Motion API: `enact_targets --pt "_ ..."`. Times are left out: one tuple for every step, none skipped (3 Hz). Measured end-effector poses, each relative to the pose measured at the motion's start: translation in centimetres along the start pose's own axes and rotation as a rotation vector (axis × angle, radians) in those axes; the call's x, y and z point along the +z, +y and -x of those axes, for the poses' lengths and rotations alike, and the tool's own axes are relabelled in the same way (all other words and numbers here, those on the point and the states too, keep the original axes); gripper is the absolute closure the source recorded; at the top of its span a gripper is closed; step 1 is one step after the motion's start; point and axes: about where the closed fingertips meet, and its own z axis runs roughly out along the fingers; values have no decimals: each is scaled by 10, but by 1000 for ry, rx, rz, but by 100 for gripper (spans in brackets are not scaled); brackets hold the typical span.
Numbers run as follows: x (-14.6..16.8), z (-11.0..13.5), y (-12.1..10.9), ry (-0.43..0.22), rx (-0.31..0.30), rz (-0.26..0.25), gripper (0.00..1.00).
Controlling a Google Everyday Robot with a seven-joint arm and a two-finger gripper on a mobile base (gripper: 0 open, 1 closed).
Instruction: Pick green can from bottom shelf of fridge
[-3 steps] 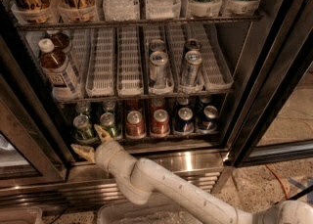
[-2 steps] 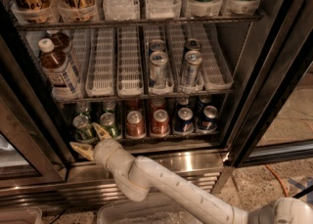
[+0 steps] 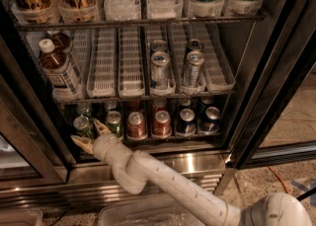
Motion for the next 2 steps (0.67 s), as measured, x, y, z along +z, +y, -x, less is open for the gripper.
enact_targets --pt "11 0 0 5 -2 16 33" --pt "21 0 1 7 -6 31 33"
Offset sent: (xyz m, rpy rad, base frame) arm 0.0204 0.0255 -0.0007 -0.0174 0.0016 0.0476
